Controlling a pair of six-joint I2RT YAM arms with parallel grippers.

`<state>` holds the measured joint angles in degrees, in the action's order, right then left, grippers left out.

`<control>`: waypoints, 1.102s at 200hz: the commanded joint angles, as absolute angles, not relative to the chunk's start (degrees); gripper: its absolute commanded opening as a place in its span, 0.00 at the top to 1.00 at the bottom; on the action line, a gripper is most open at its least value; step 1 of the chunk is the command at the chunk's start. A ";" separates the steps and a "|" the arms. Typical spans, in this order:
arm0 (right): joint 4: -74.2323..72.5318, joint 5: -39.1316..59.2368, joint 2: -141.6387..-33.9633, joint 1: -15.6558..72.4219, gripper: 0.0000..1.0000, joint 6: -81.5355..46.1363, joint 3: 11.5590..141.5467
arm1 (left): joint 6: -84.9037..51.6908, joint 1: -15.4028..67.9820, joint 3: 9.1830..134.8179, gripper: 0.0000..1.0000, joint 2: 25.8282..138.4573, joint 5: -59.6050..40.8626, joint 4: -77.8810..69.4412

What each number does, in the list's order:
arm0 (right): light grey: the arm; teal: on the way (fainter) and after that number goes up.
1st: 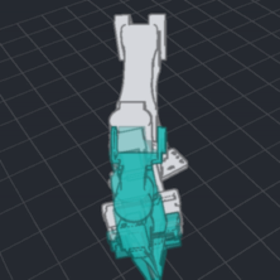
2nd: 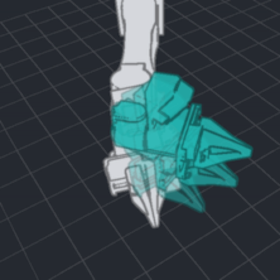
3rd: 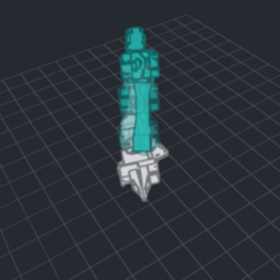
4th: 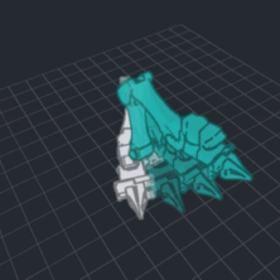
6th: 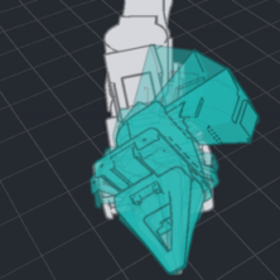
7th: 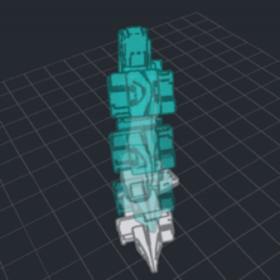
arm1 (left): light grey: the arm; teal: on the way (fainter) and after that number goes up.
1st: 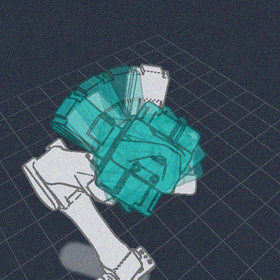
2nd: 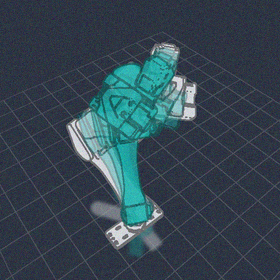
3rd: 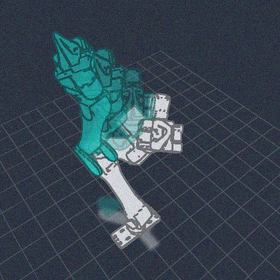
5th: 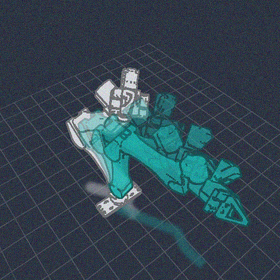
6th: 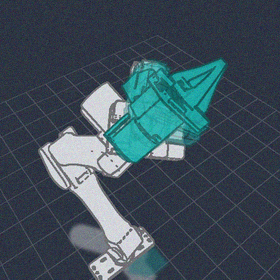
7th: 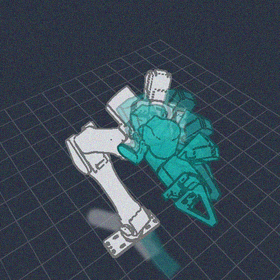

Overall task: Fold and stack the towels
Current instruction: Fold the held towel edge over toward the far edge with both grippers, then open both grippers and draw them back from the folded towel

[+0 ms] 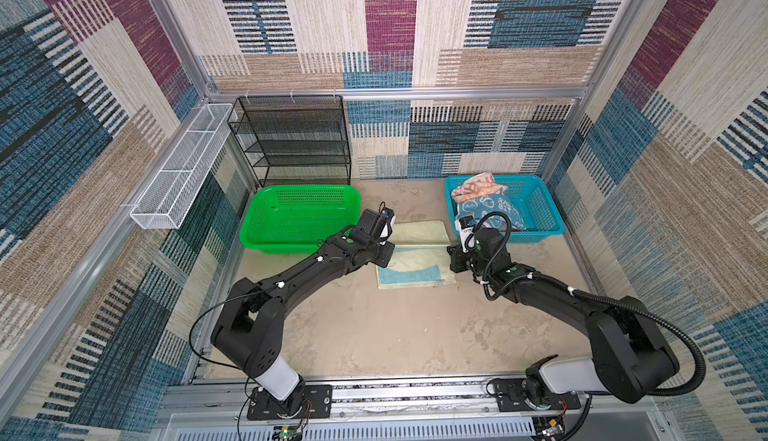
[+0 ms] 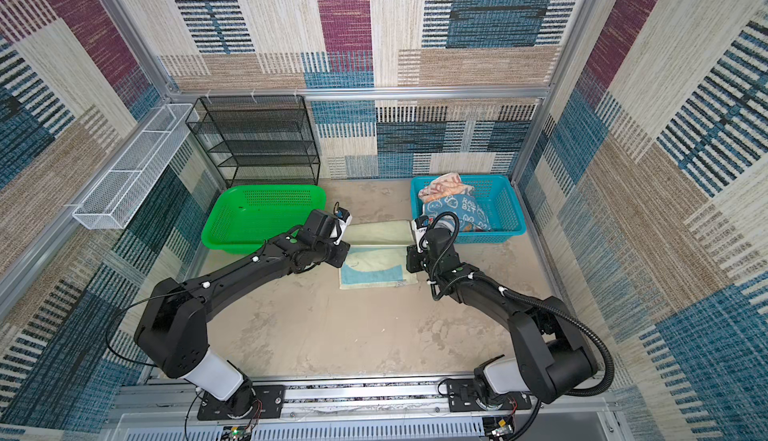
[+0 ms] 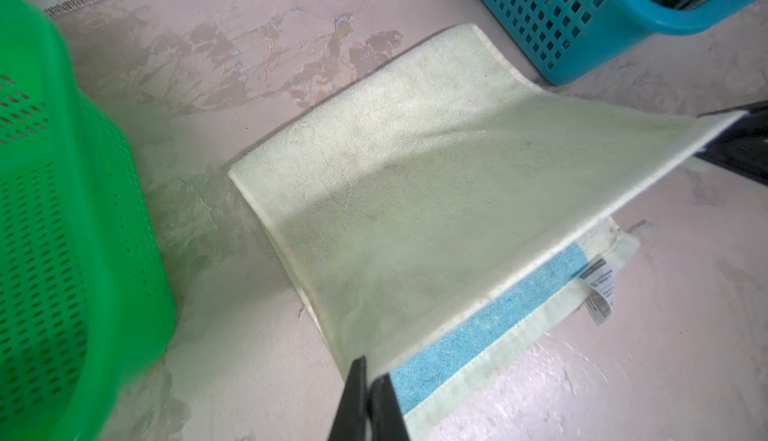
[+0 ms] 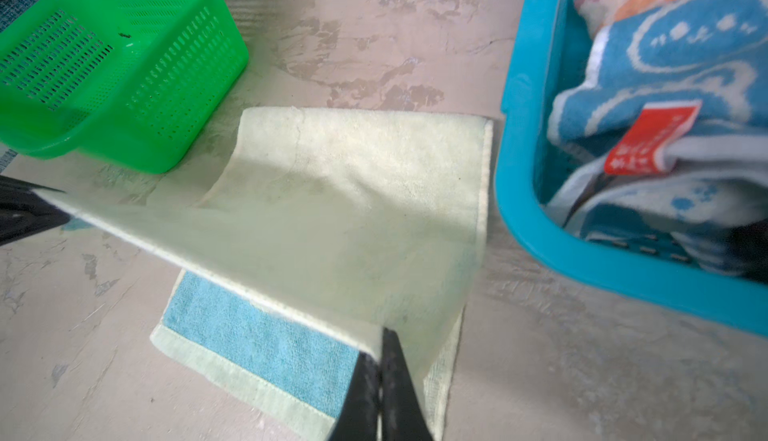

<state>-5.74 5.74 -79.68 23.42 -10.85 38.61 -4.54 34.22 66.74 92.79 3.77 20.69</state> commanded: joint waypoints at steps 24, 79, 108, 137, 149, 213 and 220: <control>-2.88 2.64 -81.59 24.25 1.00 -15.28 35.16 | -6.01 34.94 61.74 1.00 93.58 10.54 20.43; -3.11 3.35 -88.11 27.10 1.00 -17.55 33.66 | -4.77 37.65 57.42 1.00 95.42 12.53 17.16; -1.50 2.40 -89.17 27.73 1.00 -18.27 34.01 | -4.08 39.47 55.62 1.00 95.25 14.60 16.16; 0.38 2.90 -86.73 27.77 0.98 -18.03 34.25 | -3.87 40.67 53.83 0.99 93.92 15.30 15.72; 1.61 3.64 -85.32 27.73 0.89 -17.58 34.61 | -4.00 40.91 53.01 0.79 92.77 15.29 15.48; 5.01 11.62 -76.41 27.69 0.44 -16.08 39.62 | -1.06 41.10 49.45 0.54 82.66 14.78 12.81; 4.66 12.29 -75.79 27.73 0.41 -16.10 39.70 | -0.89 41.13 49.09 0.53 81.23 14.77 12.22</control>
